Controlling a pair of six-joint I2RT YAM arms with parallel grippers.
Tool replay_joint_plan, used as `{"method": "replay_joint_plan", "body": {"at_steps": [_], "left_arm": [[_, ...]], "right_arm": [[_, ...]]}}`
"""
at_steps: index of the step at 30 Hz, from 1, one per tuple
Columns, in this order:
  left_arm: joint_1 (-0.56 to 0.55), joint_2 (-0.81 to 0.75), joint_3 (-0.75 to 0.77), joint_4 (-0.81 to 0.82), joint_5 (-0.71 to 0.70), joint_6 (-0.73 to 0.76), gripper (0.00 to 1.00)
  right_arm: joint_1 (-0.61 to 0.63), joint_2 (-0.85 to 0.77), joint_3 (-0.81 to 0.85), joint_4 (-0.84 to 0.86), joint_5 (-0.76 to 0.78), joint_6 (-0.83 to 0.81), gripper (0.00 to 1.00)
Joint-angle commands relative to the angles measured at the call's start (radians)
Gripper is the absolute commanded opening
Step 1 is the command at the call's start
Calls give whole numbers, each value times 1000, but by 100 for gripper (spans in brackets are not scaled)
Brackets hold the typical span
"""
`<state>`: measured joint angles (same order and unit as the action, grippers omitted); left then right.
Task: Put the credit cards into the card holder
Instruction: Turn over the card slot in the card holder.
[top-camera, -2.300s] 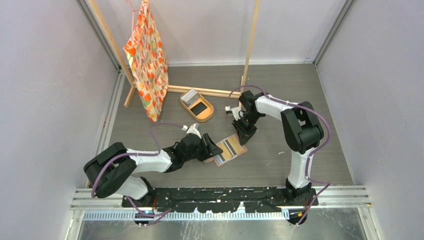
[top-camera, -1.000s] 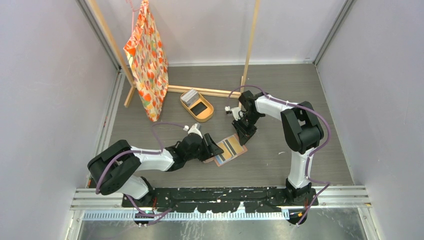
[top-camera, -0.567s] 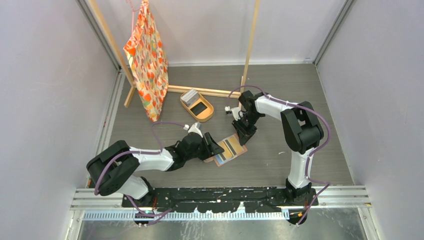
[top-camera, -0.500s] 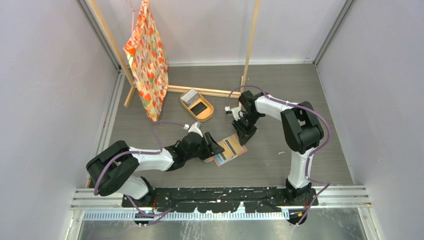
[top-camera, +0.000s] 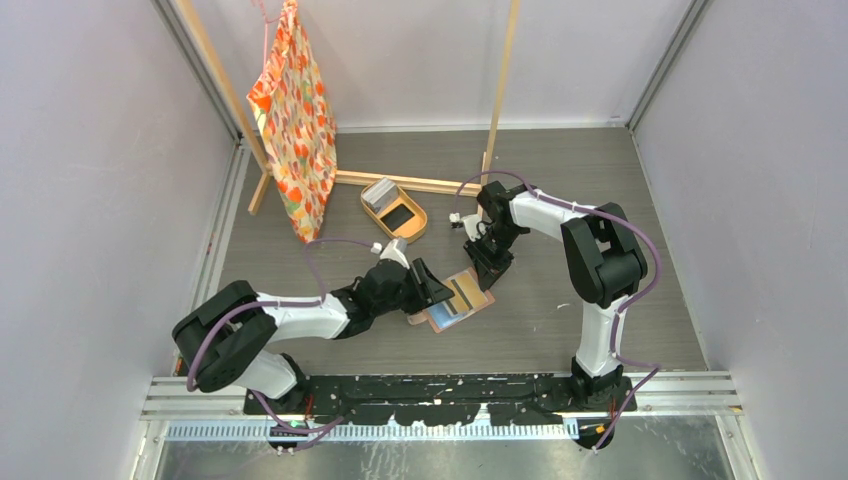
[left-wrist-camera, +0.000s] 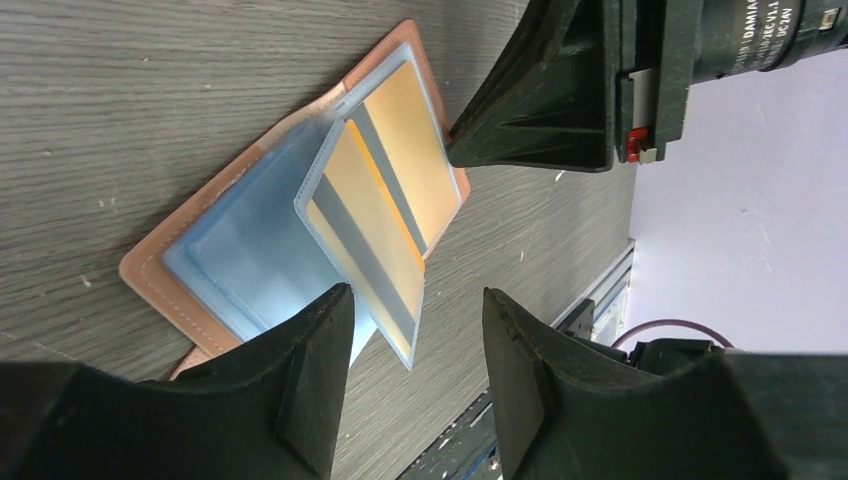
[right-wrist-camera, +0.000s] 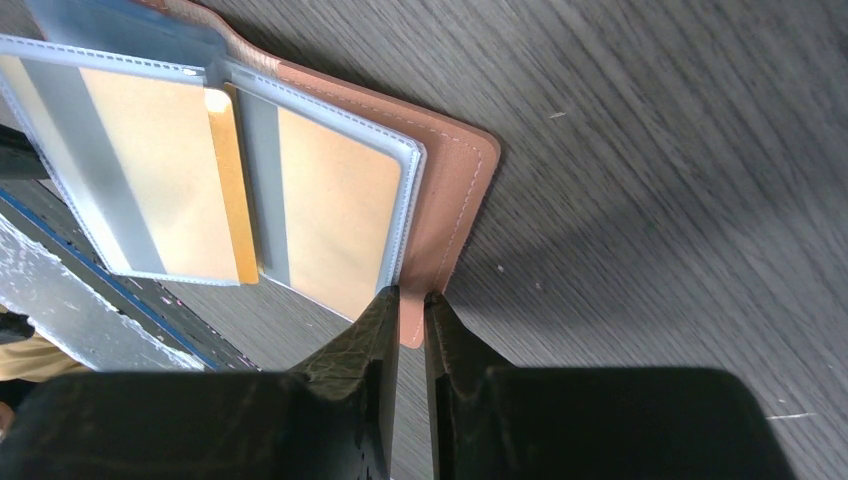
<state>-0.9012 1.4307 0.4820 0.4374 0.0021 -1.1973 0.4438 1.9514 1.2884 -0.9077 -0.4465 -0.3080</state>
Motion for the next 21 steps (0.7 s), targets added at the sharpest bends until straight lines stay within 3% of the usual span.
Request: {"method": "replay_joint_plan", "body": {"at_steps": [1, 21], "left_arm": [[-4, 6, 32, 84, 22, 8, 51], [-4, 50, 46, 197, 80, 34, 51]], "right_arm": [[8, -11, 28, -17, 4, -4, 20], [7, -16, 30, -20, 3, -6, 22]]}}
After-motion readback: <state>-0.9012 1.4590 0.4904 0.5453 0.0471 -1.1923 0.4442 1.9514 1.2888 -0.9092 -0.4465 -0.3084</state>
